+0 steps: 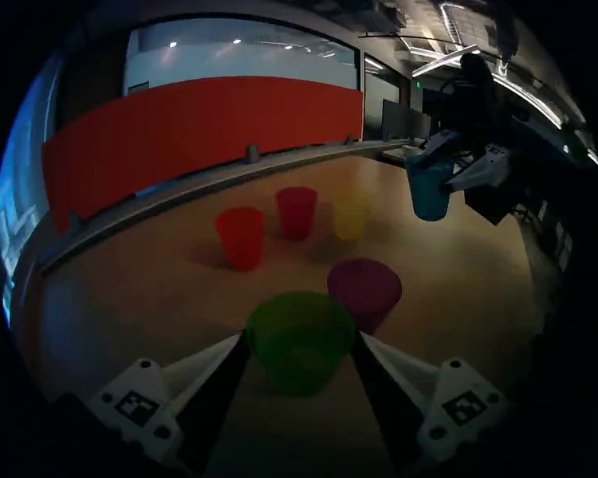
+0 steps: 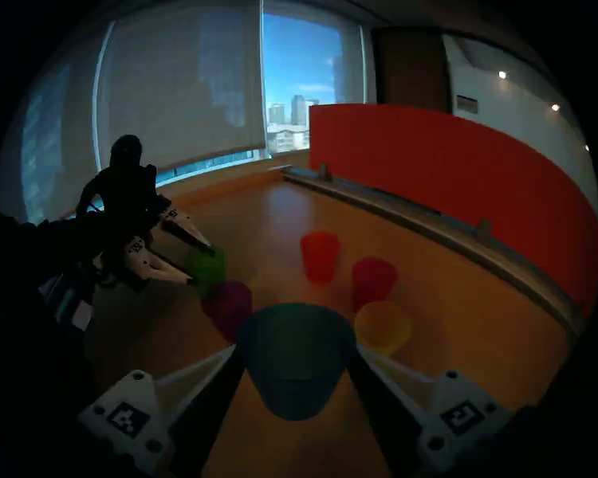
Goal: Pour water
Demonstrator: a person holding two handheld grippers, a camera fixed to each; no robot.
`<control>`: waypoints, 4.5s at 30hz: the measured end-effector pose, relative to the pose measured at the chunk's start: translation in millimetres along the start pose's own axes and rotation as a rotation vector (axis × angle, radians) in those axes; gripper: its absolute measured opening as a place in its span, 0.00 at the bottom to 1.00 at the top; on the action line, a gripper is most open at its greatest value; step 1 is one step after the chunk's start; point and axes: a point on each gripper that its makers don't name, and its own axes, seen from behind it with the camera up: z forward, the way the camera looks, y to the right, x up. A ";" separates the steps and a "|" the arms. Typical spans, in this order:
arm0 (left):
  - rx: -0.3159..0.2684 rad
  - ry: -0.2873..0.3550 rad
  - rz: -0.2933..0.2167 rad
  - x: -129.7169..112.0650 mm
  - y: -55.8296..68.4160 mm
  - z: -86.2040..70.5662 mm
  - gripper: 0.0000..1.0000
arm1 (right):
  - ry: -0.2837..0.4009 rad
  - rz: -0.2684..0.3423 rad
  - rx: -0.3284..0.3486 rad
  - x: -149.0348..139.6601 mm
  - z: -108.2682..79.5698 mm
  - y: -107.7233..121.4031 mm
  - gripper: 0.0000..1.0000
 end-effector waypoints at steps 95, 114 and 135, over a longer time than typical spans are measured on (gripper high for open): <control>0.025 -0.089 -0.029 -40.1 -11.0 -16.0 0.98 | -0.172 -0.021 -0.076 -118.7 5.5 -4.7 1.00; 0.119 -0.023 -0.068 -29.6 -23.8 -52.4 0.98 | -0.105 0.033 -0.129 -109.0 -28.8 -0.3 1.00; 0.319 0.270 -0.154 36.8 -51.9 -113.1 0.98 | 0.131 0.108 -0.294 -51.8 -75.1 34.5 1.00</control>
